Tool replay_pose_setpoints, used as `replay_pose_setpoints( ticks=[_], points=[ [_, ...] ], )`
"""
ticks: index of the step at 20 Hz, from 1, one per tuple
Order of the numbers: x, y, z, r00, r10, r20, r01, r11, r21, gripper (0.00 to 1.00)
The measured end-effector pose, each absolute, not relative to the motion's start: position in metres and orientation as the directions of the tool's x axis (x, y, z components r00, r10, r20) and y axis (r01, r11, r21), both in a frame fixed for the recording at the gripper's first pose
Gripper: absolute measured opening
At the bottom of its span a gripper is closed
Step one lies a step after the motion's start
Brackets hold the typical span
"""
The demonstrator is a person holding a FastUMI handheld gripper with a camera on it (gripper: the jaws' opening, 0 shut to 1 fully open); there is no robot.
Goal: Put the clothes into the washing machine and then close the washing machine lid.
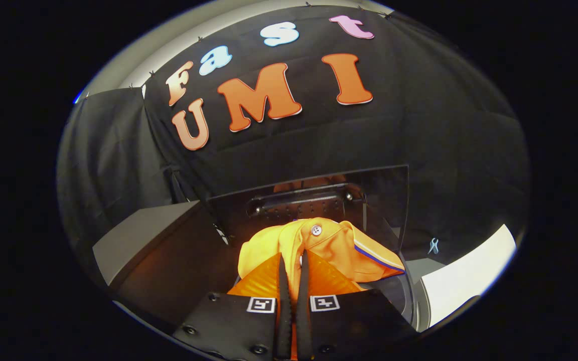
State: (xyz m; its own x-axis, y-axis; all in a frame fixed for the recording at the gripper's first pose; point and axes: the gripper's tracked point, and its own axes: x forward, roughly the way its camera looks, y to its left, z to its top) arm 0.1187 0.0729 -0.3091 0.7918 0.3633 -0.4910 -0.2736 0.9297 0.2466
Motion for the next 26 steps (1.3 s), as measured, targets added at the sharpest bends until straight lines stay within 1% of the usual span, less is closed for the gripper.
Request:
replay_pose_setpoints(
  ticks=[5,14,17,21,26],
  points=[
    [0.126,0.078,-0.397,0.721,0.372,-0.584,-0.27,0.928,0.257,0.12],
    [0.138,0.088,-0.485,0.652,0.326,-0.685,-0.233,0.945,0.228,0.12],
    [0.124,0.087,-0.52,0.596,0.315,-0.739,-0.221,0.949,0.226,0.12],
    [0.108,0.09,-0.558,0.518,0.291,-0.805,-0.237,0.952,0.191,0.12],
    [0.111,0.087,-0.58,0.427,0.257,-0.867,-0.223,0.959,0.174,0.12]
  ],
)
